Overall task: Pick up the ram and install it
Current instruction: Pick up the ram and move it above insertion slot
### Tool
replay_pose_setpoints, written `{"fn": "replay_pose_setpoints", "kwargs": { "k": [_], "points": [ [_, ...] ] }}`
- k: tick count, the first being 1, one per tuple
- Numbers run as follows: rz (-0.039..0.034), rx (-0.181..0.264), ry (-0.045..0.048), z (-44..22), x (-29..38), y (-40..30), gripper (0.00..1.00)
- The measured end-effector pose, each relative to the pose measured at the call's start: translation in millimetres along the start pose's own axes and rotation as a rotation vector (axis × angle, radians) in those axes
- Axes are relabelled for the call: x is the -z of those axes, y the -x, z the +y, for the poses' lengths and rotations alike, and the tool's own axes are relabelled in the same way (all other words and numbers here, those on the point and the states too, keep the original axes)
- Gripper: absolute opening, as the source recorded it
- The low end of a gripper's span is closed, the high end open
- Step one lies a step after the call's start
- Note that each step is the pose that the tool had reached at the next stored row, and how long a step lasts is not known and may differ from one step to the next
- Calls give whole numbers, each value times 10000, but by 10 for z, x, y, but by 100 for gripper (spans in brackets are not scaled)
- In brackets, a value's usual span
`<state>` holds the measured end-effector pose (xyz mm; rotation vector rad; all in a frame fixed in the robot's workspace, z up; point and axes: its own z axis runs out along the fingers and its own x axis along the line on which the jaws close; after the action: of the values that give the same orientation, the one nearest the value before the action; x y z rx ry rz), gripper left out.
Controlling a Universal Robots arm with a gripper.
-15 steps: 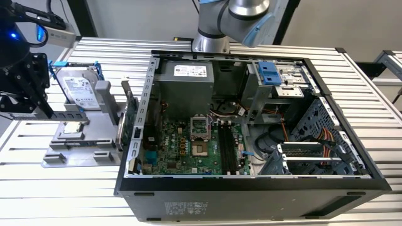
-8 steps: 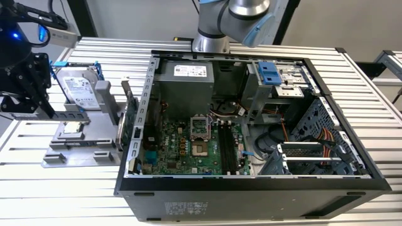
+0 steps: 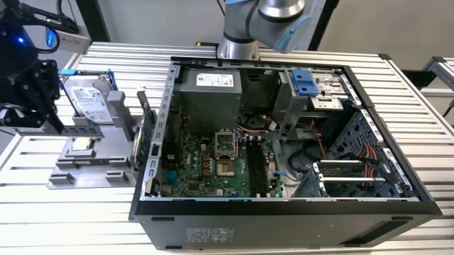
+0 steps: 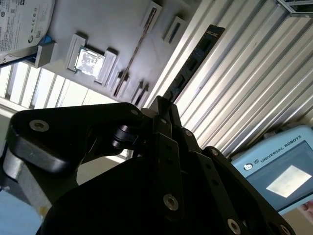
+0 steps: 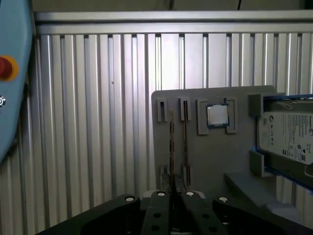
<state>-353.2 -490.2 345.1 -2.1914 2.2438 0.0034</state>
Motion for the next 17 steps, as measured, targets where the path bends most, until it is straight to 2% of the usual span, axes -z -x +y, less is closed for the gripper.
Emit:
{"fn": "replay_pose_setpoints", "kwargs": {
  "k": [17],
  "points": [
    [0, 0, 0, -146, 0, 4, 0]
  ]
}}
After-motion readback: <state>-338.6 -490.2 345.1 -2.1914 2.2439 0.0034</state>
